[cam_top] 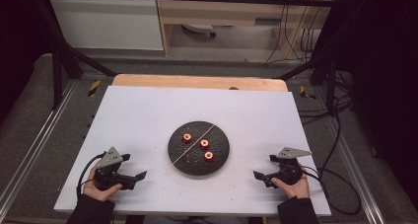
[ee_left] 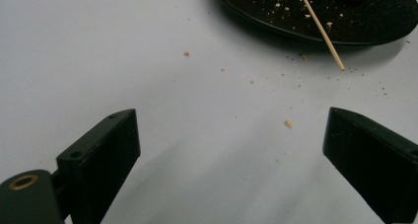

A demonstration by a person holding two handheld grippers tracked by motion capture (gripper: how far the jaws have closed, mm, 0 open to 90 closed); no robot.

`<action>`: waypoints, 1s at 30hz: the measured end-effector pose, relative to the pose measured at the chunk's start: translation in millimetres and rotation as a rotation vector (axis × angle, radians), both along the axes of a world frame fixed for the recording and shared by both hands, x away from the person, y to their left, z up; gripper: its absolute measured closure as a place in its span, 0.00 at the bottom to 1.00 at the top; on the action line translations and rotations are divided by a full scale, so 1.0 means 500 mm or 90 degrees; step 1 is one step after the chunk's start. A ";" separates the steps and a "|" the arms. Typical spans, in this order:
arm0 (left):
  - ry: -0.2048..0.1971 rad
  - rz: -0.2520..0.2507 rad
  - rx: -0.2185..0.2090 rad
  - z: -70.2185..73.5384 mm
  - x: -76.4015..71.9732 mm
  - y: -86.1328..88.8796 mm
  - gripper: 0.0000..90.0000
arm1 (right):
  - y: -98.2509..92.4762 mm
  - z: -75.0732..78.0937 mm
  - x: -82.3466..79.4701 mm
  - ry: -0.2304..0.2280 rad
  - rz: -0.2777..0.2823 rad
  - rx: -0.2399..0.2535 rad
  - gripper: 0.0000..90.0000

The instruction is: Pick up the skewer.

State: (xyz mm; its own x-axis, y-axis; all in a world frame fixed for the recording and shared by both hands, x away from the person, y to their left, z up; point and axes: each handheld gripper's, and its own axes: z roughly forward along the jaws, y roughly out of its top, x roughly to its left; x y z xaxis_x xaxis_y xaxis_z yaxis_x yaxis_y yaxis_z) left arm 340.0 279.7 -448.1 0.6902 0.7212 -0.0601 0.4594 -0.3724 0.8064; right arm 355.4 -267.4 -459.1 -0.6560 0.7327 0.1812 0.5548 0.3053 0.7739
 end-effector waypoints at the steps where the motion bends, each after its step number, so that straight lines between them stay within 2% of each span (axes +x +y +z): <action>1: 0.000 0.000 0.000 0.000 0.000 0.000 0.08 | 0.000 0.001 -0.001 0.001 0.000 0.001 0.02; 5: 0.001 -0.002 0.005 0.002 0.000 -0.004 0.08 | -0.002 0.001 0.000 -0.006 0.000 0.002 0.02; 30: 0.015 -0.010 0.015 0.017 0.003 -0.034 0.07 | -0.001 0.002 0.000 -0.002 -0.006 0.002 0.01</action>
State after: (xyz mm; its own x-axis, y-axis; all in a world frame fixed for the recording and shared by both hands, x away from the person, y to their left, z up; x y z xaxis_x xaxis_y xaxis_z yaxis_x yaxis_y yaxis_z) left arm 341.7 262.6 -439.3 0.6997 0.7119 -0.0594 0.4725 -0.3988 0.7859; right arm 355.5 -267.9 -458.3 -0.6501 0.7378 0.1817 0.5556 0.2983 0.7761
